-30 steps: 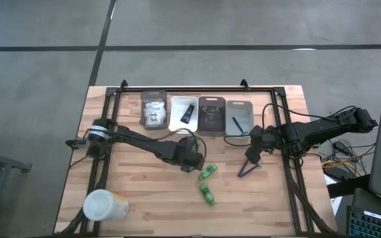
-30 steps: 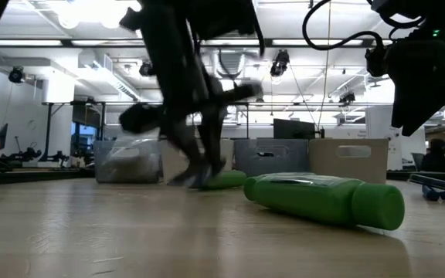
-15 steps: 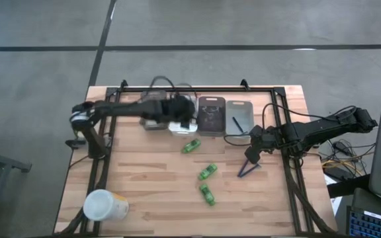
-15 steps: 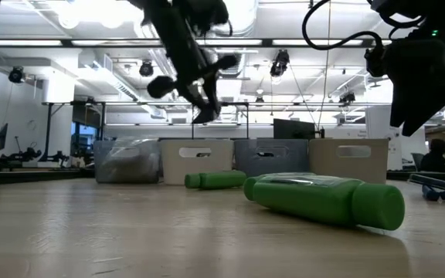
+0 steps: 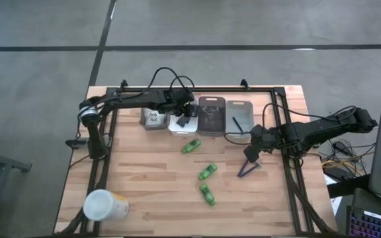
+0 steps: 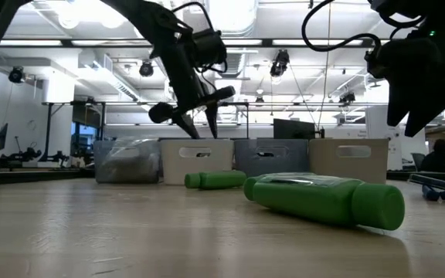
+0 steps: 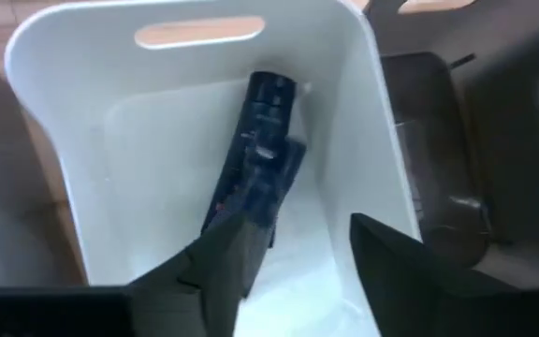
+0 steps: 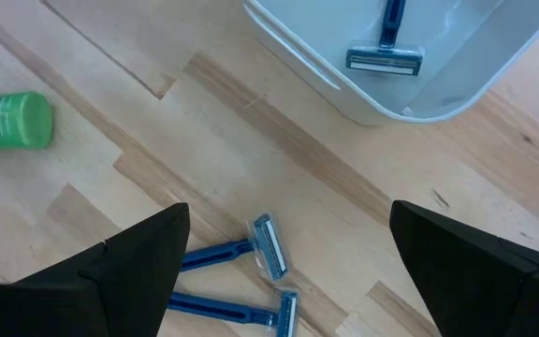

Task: Pick & Place Travel size toiletries
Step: Put the right razor into the gray bin

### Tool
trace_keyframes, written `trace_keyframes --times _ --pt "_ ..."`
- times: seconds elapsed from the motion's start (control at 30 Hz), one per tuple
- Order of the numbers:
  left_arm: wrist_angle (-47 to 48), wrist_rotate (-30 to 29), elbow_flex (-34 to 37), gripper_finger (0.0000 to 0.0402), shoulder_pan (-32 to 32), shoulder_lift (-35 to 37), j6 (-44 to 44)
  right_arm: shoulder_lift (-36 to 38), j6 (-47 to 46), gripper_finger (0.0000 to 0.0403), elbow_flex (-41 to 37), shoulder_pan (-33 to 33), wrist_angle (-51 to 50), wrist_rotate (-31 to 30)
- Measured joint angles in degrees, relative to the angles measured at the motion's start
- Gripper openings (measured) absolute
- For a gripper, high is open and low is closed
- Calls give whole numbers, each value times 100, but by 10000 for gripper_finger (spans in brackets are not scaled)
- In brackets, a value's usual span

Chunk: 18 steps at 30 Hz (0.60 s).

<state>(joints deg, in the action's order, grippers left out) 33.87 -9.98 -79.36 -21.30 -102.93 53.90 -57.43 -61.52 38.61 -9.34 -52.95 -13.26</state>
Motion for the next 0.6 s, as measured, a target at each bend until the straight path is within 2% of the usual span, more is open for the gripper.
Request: trace_keyframes --times 0.1,0.2,0.43,0.6 --pt "-40 86 -54 219 67 86 -177 0 32 364 -2 0 4 0" --pt "-136 265 -176 233 323 309 -728 0 160 364 -4 0 58 -2" --pt "-88 226 -285 234 1018 876 -1168 0 491 363 4 2 589 5" --pt "-78 166 -87 234 1411 1147 -1171 0 -50 364 4 2 662 316"
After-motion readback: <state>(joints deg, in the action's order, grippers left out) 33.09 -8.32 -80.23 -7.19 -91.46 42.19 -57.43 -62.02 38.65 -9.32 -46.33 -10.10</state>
